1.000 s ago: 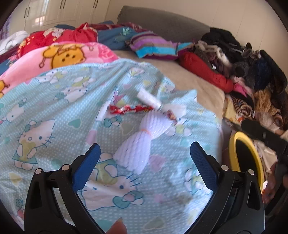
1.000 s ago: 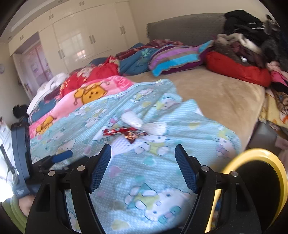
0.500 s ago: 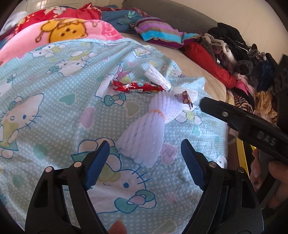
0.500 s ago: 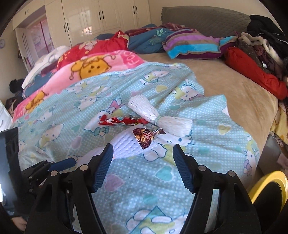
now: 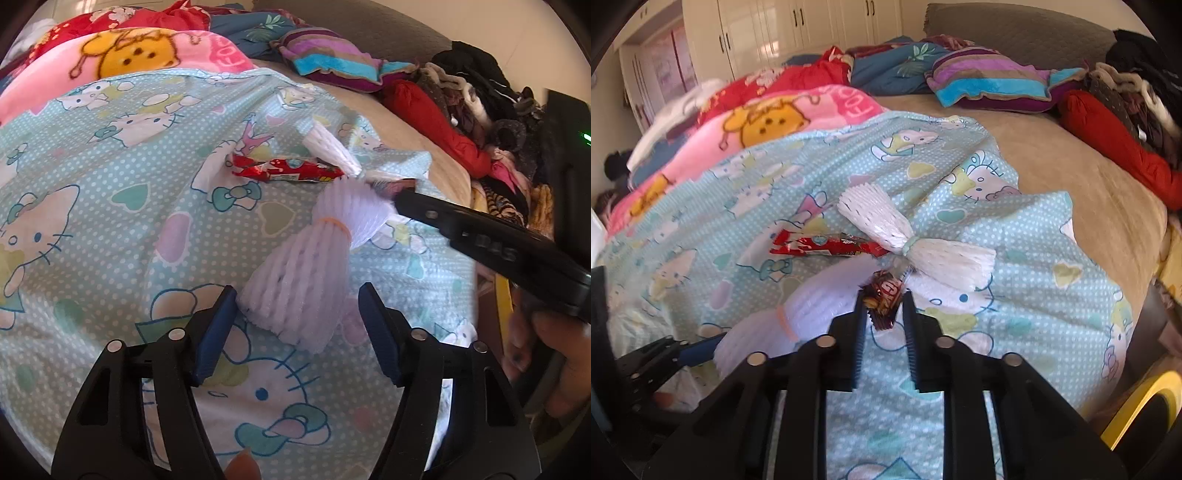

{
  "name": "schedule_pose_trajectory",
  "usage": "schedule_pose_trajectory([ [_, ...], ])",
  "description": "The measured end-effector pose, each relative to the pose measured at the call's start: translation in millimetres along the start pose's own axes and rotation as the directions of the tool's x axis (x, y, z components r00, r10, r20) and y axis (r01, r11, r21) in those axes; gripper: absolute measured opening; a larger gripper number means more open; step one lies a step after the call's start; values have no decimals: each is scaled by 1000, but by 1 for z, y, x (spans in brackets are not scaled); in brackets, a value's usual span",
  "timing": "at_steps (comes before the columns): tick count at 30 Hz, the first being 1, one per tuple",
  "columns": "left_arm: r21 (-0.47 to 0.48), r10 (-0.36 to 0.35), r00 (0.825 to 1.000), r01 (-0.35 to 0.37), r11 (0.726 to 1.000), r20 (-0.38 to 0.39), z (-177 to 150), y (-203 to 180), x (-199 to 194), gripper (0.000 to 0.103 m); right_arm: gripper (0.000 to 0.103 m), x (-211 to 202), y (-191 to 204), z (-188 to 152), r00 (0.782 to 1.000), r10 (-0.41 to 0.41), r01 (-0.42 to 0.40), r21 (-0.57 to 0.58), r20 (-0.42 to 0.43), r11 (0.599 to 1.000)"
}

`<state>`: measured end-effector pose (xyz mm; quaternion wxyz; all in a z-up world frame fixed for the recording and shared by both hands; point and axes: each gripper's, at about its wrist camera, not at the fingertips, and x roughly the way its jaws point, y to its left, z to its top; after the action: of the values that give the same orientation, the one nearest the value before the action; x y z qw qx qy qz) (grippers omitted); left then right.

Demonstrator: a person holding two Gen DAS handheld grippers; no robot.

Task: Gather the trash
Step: 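Grasp the white foam net with the left tool while the right tool grasps the brown wrapper, then carry the foam net and brown wrapper over the yellow-rimmed bin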

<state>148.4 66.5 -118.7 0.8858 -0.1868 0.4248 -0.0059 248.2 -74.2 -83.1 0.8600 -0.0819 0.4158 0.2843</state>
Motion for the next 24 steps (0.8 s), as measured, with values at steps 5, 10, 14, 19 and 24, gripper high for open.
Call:
schedule_pose_trajectory([
  [5,9,-2,1000,2,1000,-1,0,-1,2,39,10,-22,-14,-14,999,33,-35,74,30,997],
  [10,43,-11,1000,11,999,14,1,-10,-4,27,10,-45,-25,-30,997,46,-53,131,59,990],
  [14,82,-20,999,17,996,34,0,-20,-14,23,10,-64,-38,-45,995,40,-56,181,93,982],
  [19,103,-25,999,21,994,41,-1,-29,-20,21,10,-89,-62,-59,991,13,-48,261,133,964],
  [24,124,-47,998,41,991,50,-2,-43,-27,21,10,-112,-81,-71,986,-17,-34,298,166,954],
])
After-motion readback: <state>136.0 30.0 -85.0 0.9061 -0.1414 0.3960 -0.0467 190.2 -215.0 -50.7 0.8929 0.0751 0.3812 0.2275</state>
